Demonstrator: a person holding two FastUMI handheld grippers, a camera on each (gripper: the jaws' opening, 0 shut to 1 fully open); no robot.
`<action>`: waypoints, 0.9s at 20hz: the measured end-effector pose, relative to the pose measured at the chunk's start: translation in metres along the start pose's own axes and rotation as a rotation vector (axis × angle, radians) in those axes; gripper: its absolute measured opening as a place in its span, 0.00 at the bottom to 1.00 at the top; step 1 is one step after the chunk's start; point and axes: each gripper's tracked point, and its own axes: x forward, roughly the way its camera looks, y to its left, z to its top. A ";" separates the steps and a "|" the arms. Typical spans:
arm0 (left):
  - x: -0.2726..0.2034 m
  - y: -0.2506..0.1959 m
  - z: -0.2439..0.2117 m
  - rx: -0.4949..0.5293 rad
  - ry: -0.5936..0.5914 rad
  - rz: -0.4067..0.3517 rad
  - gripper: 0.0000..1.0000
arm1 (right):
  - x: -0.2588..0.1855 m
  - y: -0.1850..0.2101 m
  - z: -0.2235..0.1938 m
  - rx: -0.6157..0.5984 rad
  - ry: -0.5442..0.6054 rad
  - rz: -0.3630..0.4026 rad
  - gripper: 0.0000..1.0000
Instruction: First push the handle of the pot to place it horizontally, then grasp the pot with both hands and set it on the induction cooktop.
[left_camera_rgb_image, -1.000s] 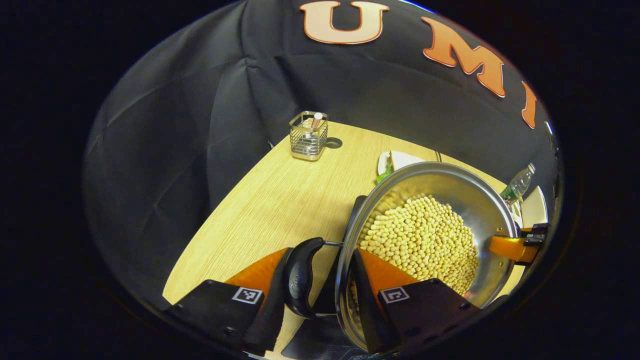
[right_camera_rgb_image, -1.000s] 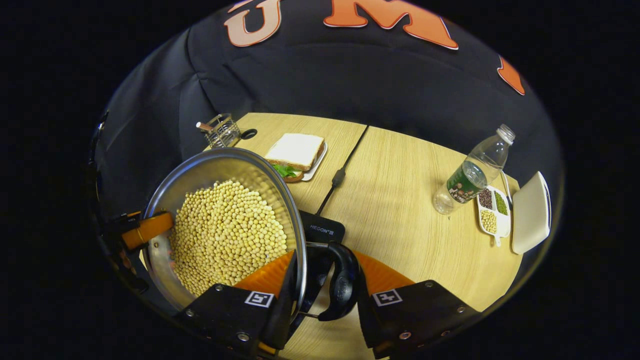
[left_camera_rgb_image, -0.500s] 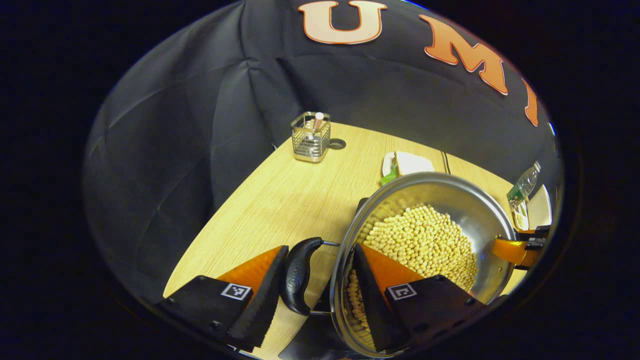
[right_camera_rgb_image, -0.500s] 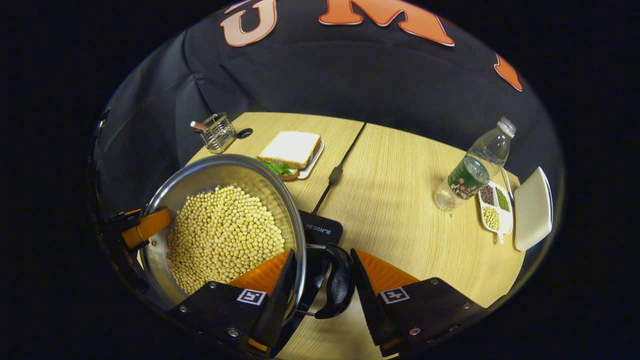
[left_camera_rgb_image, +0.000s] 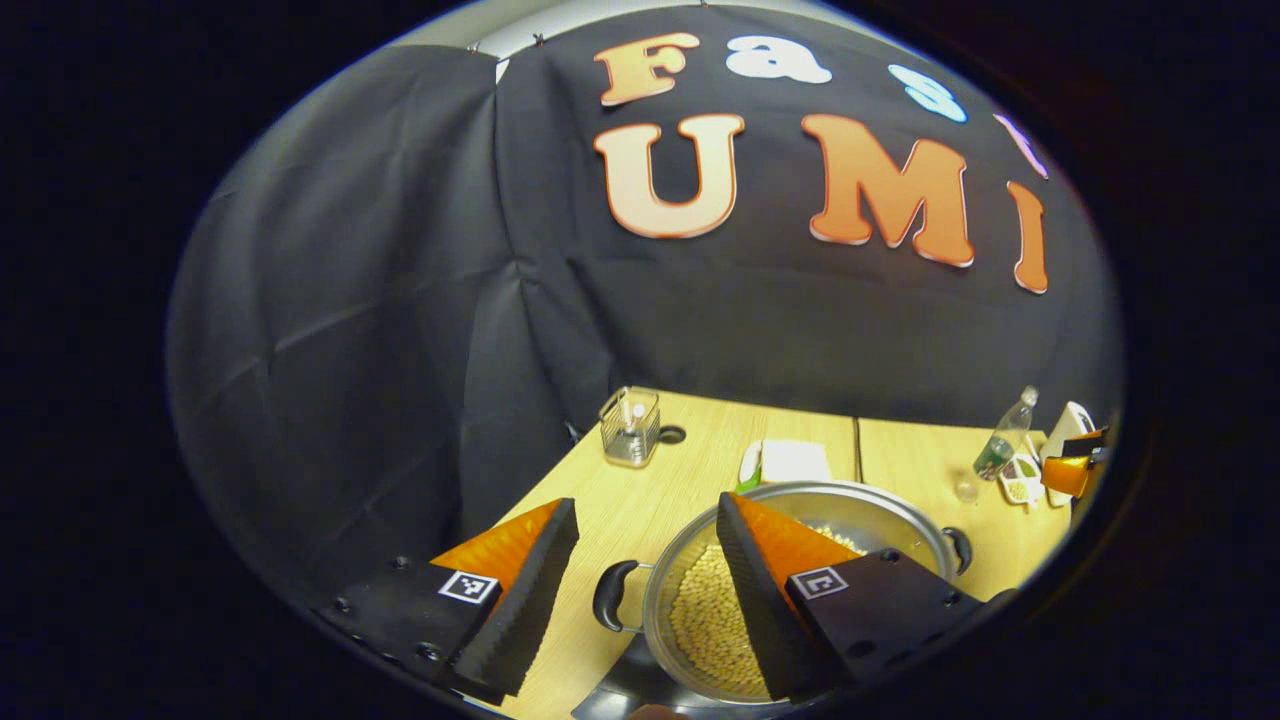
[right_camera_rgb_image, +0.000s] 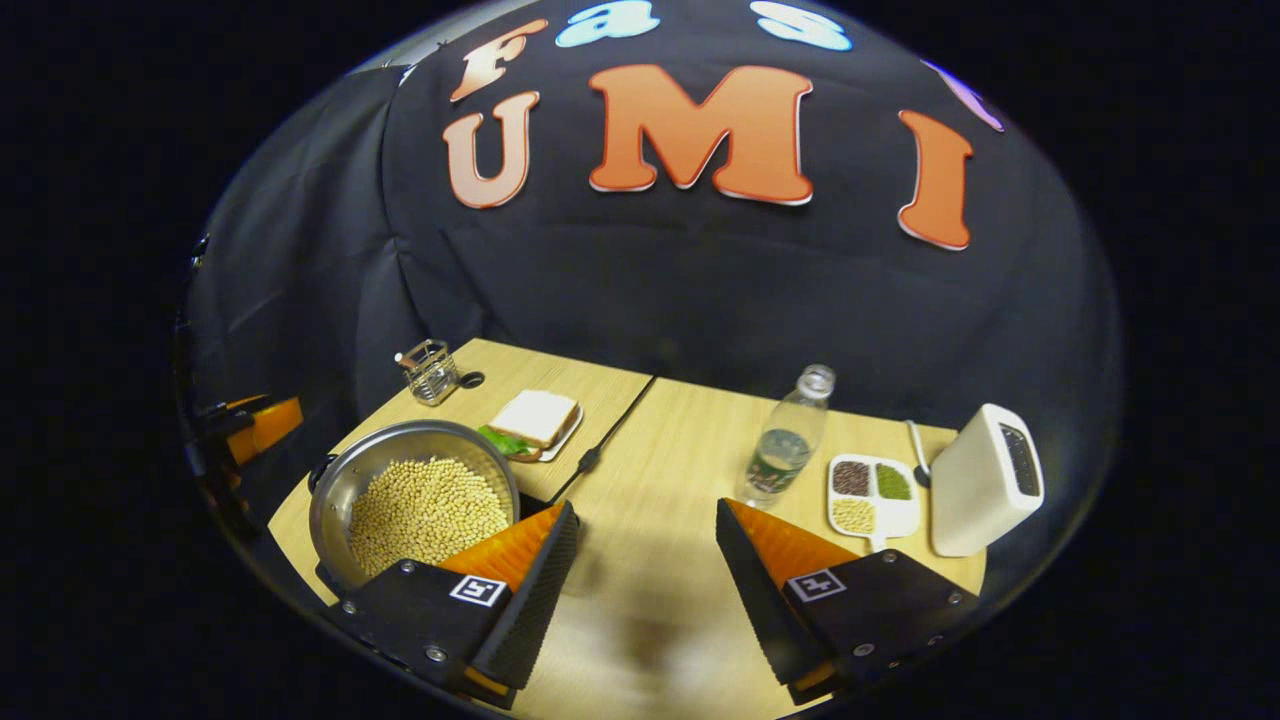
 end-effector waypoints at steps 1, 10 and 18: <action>-0.013 -0.002 0.019 -0.012 -0.031 -0.007 0.91 | -0.015 -0.010 0.010 -0.006 -0.037 -0.009 0.87; -0.123 -0.079 0.192 -0.097 -0.361 -0.148 0.89 | -0.191 -0.152 0.125 -0.062 -0.420 -0.142 0.94; -0.207 -0.124 0.307 -0.078 -0.631 -0.224 0.97 | -0.324 -0.250 0.187 -0.085 -0.597 -0.333 0.98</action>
